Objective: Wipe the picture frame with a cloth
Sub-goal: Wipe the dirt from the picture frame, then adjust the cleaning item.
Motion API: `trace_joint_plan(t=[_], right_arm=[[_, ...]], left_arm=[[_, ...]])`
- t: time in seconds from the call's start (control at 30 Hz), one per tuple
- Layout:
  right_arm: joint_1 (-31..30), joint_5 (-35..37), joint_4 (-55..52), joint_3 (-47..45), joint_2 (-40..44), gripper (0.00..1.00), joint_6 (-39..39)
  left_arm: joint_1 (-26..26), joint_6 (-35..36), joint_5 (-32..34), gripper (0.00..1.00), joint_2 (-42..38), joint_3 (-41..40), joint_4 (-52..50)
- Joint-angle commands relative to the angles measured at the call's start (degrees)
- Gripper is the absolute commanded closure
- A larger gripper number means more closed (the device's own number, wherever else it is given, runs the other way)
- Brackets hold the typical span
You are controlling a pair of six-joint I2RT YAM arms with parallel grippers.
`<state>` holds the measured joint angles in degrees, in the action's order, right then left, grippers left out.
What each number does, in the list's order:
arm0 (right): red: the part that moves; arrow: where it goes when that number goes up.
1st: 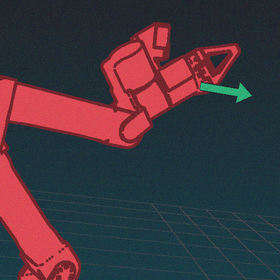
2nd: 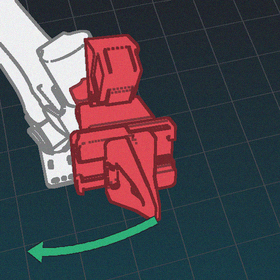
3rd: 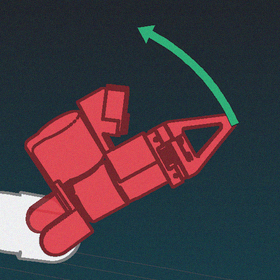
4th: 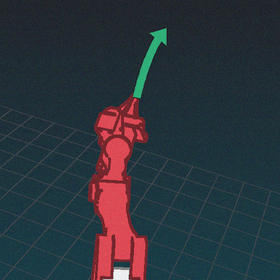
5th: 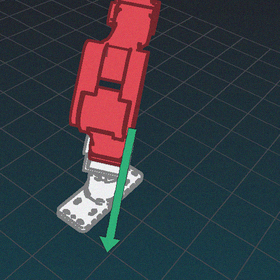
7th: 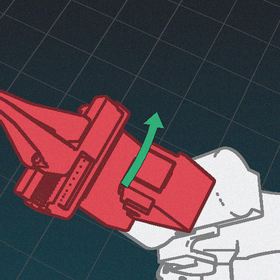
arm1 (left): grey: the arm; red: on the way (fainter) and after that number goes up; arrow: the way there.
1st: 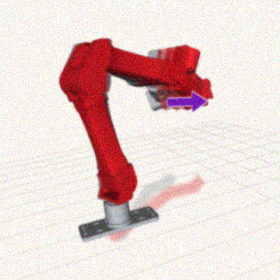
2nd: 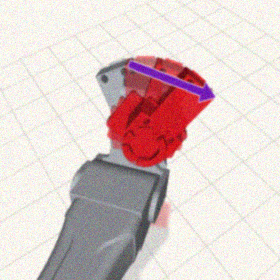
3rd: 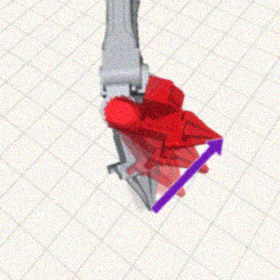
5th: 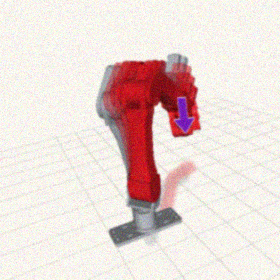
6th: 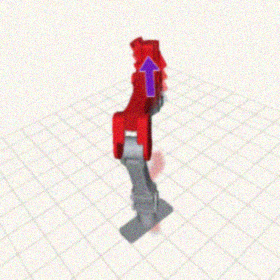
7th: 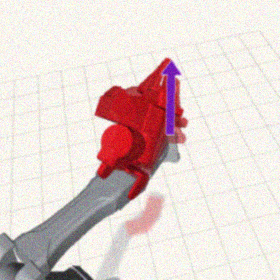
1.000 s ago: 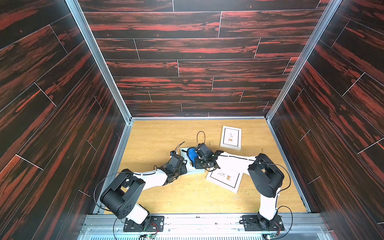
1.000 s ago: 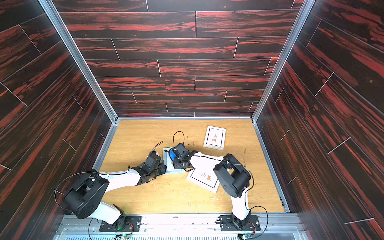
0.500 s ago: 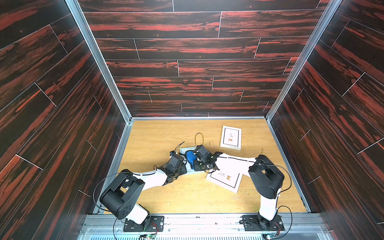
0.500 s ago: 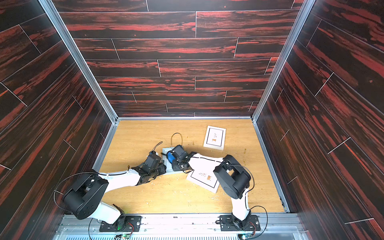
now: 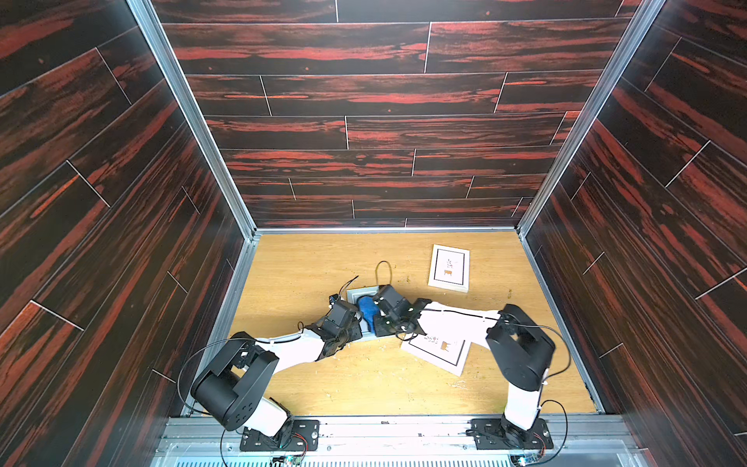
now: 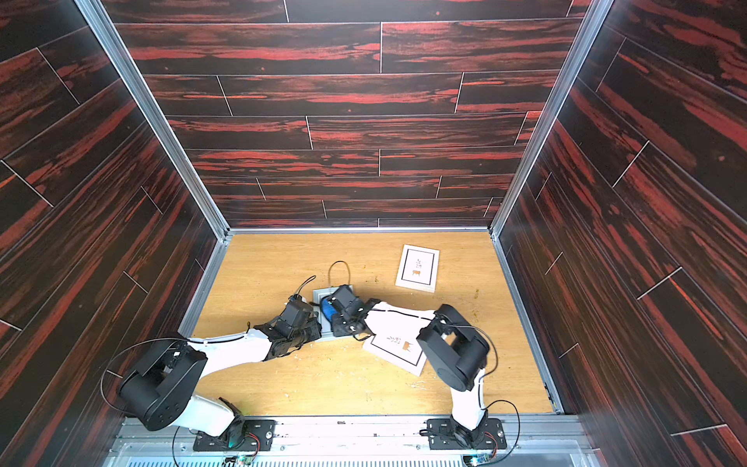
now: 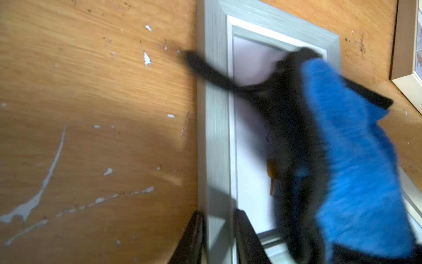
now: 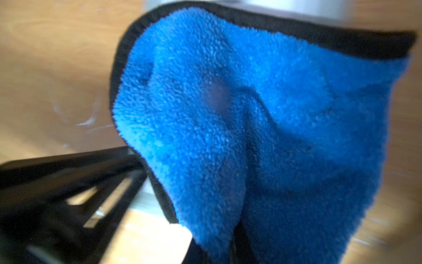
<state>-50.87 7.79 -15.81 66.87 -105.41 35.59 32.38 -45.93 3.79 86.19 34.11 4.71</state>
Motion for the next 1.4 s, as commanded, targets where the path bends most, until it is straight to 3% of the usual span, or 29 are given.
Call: trace_joint_plan(t=[0.0, 0.3, 0.47, 0.63, 0.77, 0.93, 1.13, 1.37], right_arm=[[1.69, -0.75, 3.70, -3.47, 5.23, 1.00, -4.27], [1.66, -2.10, 12.12, -9.09, 12.68, 1.00, -8.79], [1.70, -2.78, 16.20, -12.06, 16.73, 1.00, -11.01], [1.62, -6.92, 21.51, -14.89, 20.37, 1.00, -13.03], [0.83, -9.93, 25.48, -16.15, 21.29, 1.00, -14.37], [-0.77, -9.52, 26.79, -15.94, 20.71, 1.00, -15.12], [-2.52, -12.67, 31.30, -16.94, 21.90, 1.00, -15.77], [-4.06, -14.16, 34.13, -17.72, 21.61, 1.00, -16.43]], left_arm=[[-0.47, -0.12, -1.06, 0.71, -2.32, 0.66, -4.86], [-0.83, 1.31, -0.40, 0.56, -10.02, 1.25, -5.38], [-0.87, 2.81, 1.97, 0.37, -20.23, -5.73, 1.77], [-0.84, 6.32, -3.10, 0.18, -30.36, -11.94, 12.02], [-0.84, 6.17, -8.38, 0.11, -33.59, -14.29, 21.26], [-0.76, 2.29, -16.07, 0.09, -31.42, -12.44, 27.40], [-0.76, -0.90, -18.66, 0.13, -26.64, -11.43, 31.68], [-0.83, -3.08, -21.53, 0.39, -23.38, -9.94, 34.57]])
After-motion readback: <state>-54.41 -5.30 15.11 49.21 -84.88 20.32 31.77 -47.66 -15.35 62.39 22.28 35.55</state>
